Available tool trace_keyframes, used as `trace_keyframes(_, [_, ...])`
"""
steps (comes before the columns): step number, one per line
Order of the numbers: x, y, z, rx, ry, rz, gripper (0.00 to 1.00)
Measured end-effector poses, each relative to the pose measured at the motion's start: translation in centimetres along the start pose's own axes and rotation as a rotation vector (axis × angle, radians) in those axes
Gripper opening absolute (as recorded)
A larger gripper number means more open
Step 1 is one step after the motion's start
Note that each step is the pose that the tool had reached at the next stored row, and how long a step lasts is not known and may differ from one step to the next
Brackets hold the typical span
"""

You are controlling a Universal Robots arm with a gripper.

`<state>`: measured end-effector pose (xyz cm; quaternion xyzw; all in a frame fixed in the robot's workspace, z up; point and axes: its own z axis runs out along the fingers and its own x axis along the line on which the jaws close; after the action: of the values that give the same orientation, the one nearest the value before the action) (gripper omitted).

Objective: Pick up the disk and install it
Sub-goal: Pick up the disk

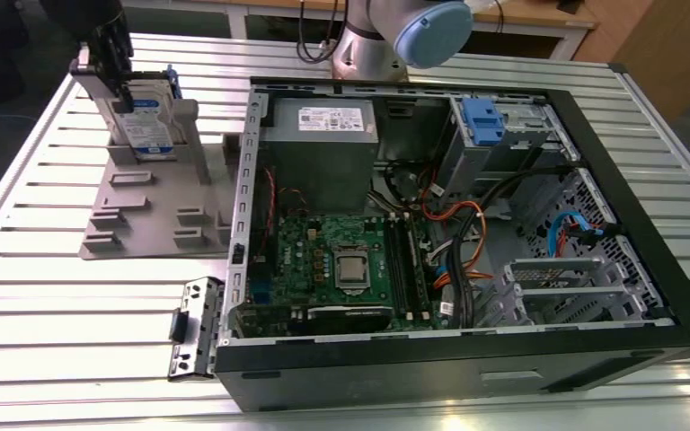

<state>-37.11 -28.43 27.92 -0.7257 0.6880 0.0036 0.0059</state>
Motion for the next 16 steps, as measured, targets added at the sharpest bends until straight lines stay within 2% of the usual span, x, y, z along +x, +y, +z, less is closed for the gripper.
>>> trace_keyframes(1, [0.0, 0.0, 0.0, 0.0, 0.0001, 0.0, 0.45])
trace_keyframes(3, [0.0, 0.0, 0.0, 0.0, 0.0, 0.0, 0.36])
trace_keyframes(16, [0.0, 0.0, 0.03, 0.0, 0.0, 0.0, 0.36])
